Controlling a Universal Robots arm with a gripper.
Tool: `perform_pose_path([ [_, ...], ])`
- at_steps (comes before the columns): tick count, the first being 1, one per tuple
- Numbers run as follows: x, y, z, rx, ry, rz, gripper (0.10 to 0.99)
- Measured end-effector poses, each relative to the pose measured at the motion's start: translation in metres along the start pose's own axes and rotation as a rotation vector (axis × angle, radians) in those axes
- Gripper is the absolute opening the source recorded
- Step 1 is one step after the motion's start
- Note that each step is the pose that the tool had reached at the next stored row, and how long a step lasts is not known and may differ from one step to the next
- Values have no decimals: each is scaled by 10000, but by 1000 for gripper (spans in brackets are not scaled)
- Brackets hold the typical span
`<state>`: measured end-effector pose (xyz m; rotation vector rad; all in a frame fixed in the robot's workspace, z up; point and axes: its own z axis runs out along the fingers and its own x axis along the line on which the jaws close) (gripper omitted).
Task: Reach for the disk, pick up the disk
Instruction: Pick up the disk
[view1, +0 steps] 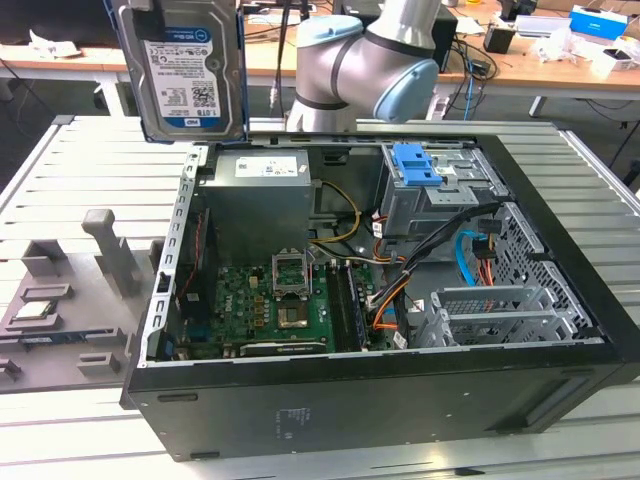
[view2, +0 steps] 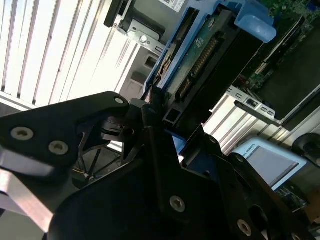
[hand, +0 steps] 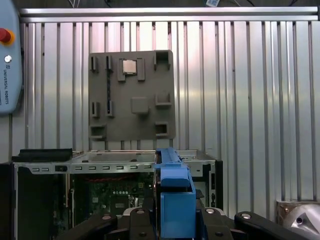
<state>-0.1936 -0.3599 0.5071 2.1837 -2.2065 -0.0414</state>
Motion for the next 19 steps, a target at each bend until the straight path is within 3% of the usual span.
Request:
perform_pose_path([
  [19, -5, -520, -24, -23, 1, 0, 365],
])
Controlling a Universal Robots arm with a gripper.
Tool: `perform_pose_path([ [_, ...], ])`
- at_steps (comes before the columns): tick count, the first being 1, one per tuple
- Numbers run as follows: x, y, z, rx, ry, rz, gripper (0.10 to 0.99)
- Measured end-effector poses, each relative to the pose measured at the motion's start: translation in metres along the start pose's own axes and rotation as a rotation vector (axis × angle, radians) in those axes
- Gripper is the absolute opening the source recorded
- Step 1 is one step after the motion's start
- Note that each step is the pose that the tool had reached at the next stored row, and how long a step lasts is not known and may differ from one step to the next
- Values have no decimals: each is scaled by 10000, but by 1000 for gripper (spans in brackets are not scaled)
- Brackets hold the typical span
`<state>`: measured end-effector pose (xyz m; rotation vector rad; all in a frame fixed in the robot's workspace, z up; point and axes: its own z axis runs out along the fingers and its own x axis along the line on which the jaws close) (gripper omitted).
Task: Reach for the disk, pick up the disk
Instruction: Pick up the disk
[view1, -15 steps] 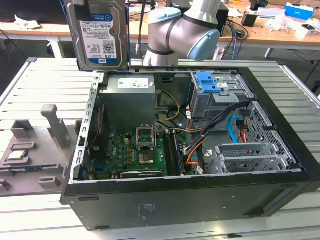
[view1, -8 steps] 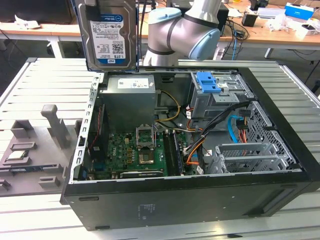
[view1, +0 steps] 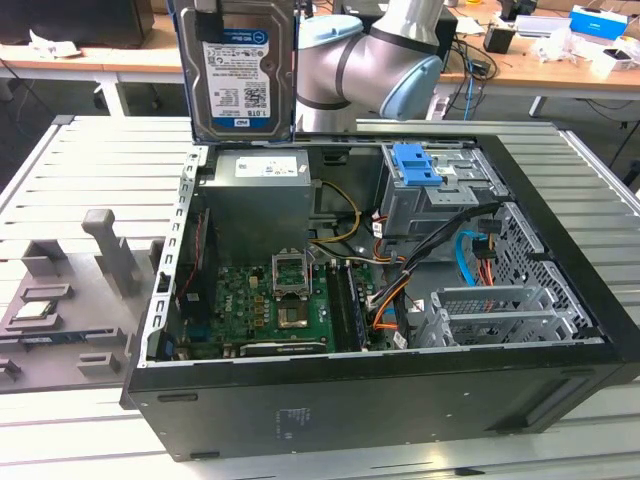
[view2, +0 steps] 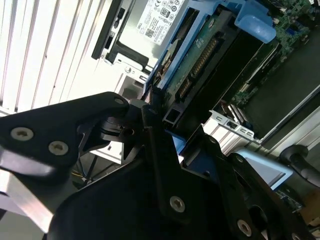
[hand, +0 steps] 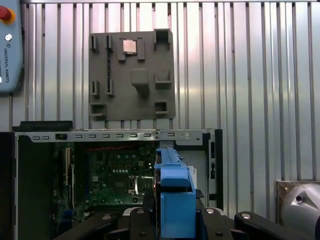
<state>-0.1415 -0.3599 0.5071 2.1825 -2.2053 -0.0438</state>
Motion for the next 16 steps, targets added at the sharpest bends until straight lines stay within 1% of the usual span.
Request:
perform_pose_path([
  [1, 0, -23, -1, -1, 0, -1, 365],
  [2, 0, -68, -3, -2, 0, -2, 365],
  [4, -1, -117, -5, -5, -1, -1, 365],
  [6, -2, -203, -10, -9, 0, -2, 365],
  [7, -2, -235, -11, -10, 0, -1, 365],
  [11, -3, -346, -16, -15, 0, -3, 365],
  [13, -4, -390, -18, -17, 0, -1, 365],
  [14, -5, -432, -20, -18, 0, 0, 365],
  [16, -5, -478, -23, -21, 0, -2, 365],
])
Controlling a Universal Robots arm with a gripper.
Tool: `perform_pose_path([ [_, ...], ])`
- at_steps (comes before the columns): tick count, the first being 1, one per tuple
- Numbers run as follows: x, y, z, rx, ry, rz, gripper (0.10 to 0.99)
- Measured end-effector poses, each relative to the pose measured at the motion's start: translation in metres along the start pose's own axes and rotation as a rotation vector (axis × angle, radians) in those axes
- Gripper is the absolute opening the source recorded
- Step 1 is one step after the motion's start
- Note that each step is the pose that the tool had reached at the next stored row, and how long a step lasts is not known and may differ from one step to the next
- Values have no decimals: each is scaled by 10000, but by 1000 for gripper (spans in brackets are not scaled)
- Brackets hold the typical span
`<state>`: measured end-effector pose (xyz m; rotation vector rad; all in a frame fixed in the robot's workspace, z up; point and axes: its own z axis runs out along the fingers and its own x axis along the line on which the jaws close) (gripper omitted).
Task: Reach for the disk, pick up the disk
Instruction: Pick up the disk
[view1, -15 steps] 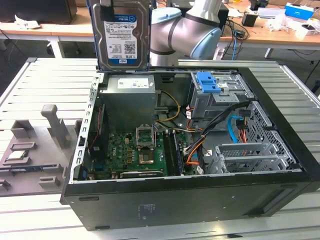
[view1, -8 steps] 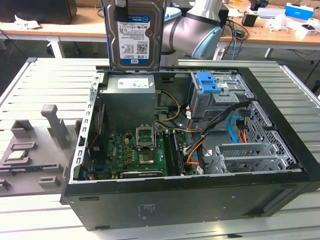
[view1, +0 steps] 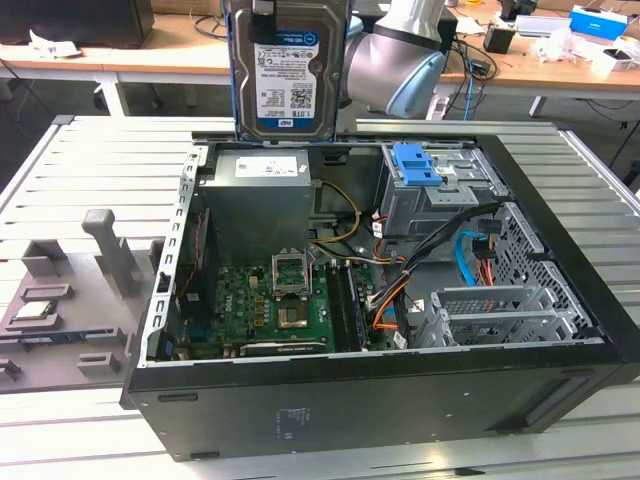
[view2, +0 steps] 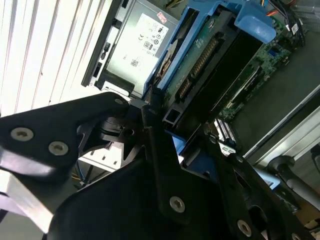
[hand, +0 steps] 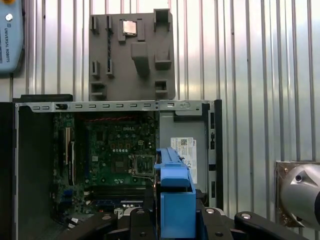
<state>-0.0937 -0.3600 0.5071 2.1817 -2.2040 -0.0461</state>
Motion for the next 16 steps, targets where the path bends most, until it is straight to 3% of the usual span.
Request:
perform_pose_path([
  [3, -2, -163, -8, -11, 1, 1, 365],
  [7, -3, -272, -13, -20, 0, 0, 365],
  [9, -4, -387, -19, -30, 0, 0, 365],
  [10, -5, -485, -24, -39, 0, 0, 365],
  [11, -6, -525, -26, -42, 1, 1, 365],
  [16, -6, -546, -27, -43, 0, 1, 365],
])
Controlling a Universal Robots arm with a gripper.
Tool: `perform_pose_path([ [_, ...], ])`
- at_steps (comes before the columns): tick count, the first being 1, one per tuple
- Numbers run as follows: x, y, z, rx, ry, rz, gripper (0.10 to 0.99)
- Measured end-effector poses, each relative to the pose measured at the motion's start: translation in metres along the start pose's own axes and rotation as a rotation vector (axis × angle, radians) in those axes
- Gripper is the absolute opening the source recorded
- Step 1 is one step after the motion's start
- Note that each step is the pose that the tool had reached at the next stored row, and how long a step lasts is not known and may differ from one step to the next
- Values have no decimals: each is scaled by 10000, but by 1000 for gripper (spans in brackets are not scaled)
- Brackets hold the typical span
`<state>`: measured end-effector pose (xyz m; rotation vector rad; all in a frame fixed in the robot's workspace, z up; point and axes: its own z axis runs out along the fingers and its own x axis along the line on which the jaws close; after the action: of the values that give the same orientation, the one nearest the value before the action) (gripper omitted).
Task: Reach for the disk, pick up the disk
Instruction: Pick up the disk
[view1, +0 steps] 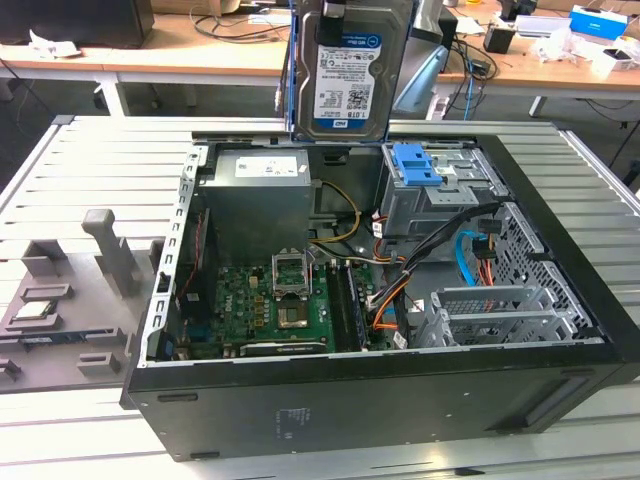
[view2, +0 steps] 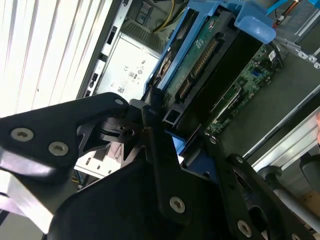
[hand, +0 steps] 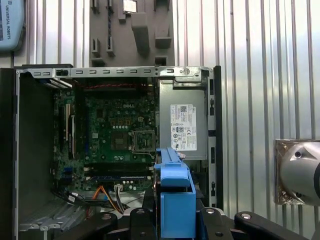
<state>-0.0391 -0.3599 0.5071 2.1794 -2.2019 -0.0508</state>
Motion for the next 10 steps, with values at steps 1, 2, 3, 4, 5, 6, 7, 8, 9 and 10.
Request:
perform_pose_path([
  [1, 0, 0, 0, 0, 0, 0, 365],
  [2, 0, 0, 0, 0, 0, 1, 365],
  [3, 0, 0, 0, 0, 0, 0, 365],
  [4, 0, -1, 0, 0, 0, 0, 365],
  [5, 0, -1, 1, 1, -1, 0, 365],
  [6, 0, -1, 7, 1, -4, 0, 365],
  [7, 0, -1, 14, -1, -1, 0, 365],
  [8, -1, -3, 33, -4, 1, 0, 365],
  [9, -1, -5, 70, -9, -1, 0, 365],
  [10, -1, -6, 93, -13, -1, 0, 365],
])
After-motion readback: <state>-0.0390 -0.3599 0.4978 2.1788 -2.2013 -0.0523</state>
